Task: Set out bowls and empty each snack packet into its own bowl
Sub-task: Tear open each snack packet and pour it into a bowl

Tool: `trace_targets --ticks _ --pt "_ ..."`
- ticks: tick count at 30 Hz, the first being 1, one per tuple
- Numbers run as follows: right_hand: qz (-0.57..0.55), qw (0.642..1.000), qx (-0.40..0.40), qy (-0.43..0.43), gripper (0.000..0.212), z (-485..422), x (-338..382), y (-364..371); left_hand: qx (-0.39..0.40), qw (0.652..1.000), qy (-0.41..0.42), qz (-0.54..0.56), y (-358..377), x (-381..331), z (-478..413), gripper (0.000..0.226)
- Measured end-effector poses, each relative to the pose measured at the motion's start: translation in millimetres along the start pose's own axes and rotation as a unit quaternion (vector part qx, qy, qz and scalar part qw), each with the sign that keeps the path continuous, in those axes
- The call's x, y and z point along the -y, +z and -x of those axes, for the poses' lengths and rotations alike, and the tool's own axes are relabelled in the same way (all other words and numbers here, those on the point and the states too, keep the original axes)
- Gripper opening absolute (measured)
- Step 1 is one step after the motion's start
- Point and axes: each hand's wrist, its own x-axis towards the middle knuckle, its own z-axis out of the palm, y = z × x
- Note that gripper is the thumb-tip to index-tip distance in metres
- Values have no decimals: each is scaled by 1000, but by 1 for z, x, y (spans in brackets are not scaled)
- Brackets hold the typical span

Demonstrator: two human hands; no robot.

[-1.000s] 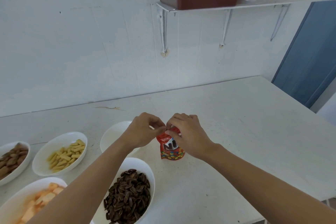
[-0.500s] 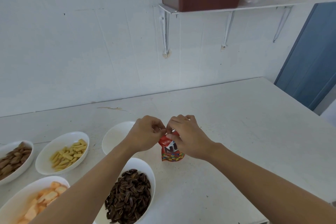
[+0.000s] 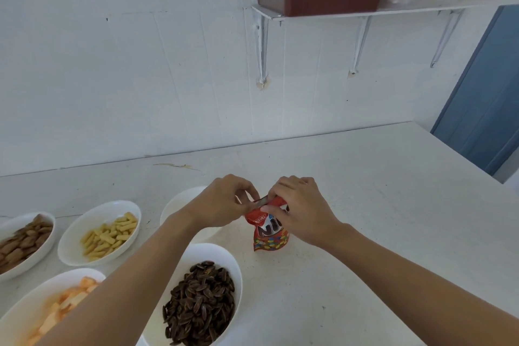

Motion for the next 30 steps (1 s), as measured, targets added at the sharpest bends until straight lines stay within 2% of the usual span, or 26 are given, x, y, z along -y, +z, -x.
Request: trace_targets --ticks 3,6,12,18,23,27,30 --pt "-10 1000 7 -9 21 0 -3 0 -12 1000 8 -2 2 -6 -1 13" --pt "-31 998 44 -24 13 0 -7 -2 -56 998 -2 -16 6 -9 -2 12" --pt "-39 996 74 -41 13 2 -5 -2 -115 992 -23 -47 14 -2 -8 5" --pt "-83 993 75 -28 14 -1 -7 -5 21 998 51 -41 4 -8 -17 12" --pt "-65 997 50 -13 17 -1 -9 -6 -49 995 60 -58 11 -8 -18 10" --pt "-43 997 72 0 16 1 -10 -8 -111 992 17 -55 14 -4 -15 10" --pt "-42 994 98 7 19 0 -7 -10 -127 991 -9 -40 13 -2 -15 12"
